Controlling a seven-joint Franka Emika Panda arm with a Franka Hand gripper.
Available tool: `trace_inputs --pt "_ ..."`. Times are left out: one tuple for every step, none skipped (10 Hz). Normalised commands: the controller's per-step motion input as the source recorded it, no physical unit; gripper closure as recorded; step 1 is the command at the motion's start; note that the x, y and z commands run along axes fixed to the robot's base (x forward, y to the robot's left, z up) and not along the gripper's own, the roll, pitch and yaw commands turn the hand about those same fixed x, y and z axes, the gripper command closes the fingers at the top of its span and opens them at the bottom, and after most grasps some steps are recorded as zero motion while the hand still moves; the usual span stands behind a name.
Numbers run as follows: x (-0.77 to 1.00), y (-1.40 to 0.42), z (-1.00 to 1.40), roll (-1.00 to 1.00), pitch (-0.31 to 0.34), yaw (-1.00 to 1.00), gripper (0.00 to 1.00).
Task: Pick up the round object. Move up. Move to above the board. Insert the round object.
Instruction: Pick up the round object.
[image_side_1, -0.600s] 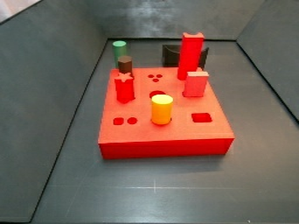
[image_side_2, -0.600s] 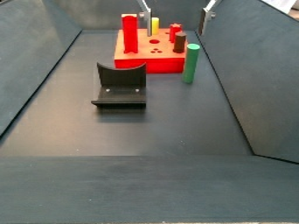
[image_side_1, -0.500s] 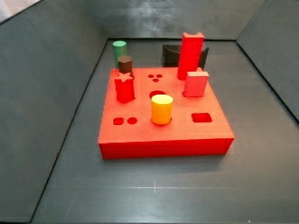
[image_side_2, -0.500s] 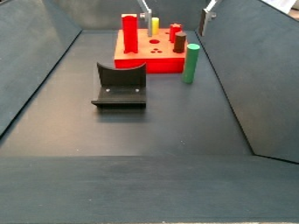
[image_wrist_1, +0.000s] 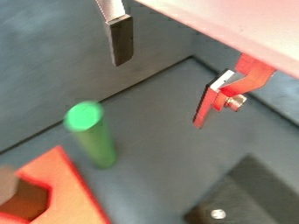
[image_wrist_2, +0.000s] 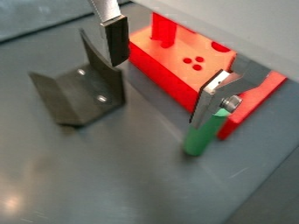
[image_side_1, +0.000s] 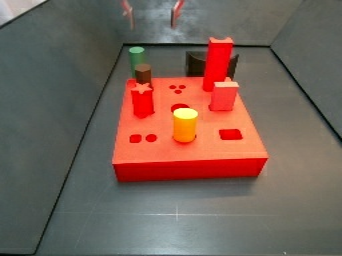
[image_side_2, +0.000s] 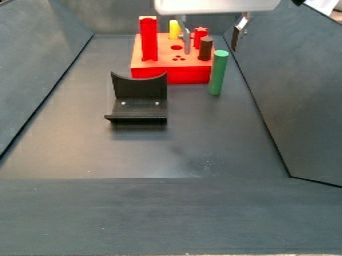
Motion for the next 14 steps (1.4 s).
trace_inputs --pt "-0.45 -0.59 -0.47 0.23 -0.179 0.54 0.00" --pt "-0.19 -0.63 -0.50 0.15 -0.167 0.50 0.00" --pt "-0.08 -0.67 -0.47 0.13 -0.163 0.43 0.00" --pt "-0.11 -0.40 -0.32 0.02 -0.131 0.17 0.00" --pt "0.08 -0.02 -0.26 0.00 -0.006 0.00 0.00" --pt "0.12 0.02 -0.35 0.00 0.013 0.00 0.00" --pt "0.06 0.00 -0.46 0.01 0.000 0.00 0.00" --pt "0.03 0.00 -0.53 0.00 0.000 0.00 0.00" --pt "0.00 0.00 -0.43 0.00 0.000 0.00 0.00" --pt "-0.03 0.00 0.00 0.00 0.000 -0.06 0.00" --pt "0.00 0.00 0.00 0.00 0.000 0.00 0.00" --pt "0.00 0.00 0.00 0.00 0.000 0.00 1.00" --pt "0.00 0.00 0.00 0.00 0.000 0.00 1.00" --pt "0.00 0.00 0.00 0.00 0.000 0.00 1.00"
